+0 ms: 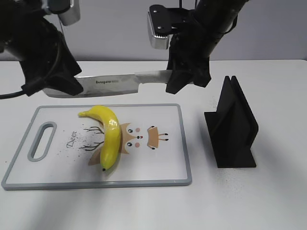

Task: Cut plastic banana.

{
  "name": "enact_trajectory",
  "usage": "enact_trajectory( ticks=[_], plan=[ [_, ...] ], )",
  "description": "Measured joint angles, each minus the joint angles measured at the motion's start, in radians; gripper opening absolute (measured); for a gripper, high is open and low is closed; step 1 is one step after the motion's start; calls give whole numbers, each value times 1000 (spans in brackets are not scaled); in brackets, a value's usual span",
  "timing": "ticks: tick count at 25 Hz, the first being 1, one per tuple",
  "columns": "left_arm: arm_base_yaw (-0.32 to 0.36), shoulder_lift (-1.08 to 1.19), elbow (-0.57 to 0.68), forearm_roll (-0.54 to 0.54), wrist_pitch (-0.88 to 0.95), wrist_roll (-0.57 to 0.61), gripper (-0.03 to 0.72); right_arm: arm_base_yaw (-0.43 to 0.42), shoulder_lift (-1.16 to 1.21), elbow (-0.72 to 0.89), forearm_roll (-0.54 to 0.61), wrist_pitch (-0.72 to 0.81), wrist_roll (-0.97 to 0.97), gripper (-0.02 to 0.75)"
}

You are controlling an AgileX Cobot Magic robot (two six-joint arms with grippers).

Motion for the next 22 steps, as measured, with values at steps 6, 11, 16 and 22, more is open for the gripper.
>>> enact_trajectory(
  ticks=[6, 11, 16, 22],
  plan=[
    [0, 32, -1, 1, -32, 0, 56, 0, 10, 0, 26, -14, -2, 159],
    [0, 46, -1, 37, -33, 4, 12, 0, 11, 0, 57, -35, -7, 159],
    [0, 65, 14, 47, -68, 10, 12, 0, 26, 0, 57, -38, 17, 159],
    [-3, 122, 106, 31, -180, 13, 13, 2, 71, 0, 49, -40, 20, 160]
  ],
)
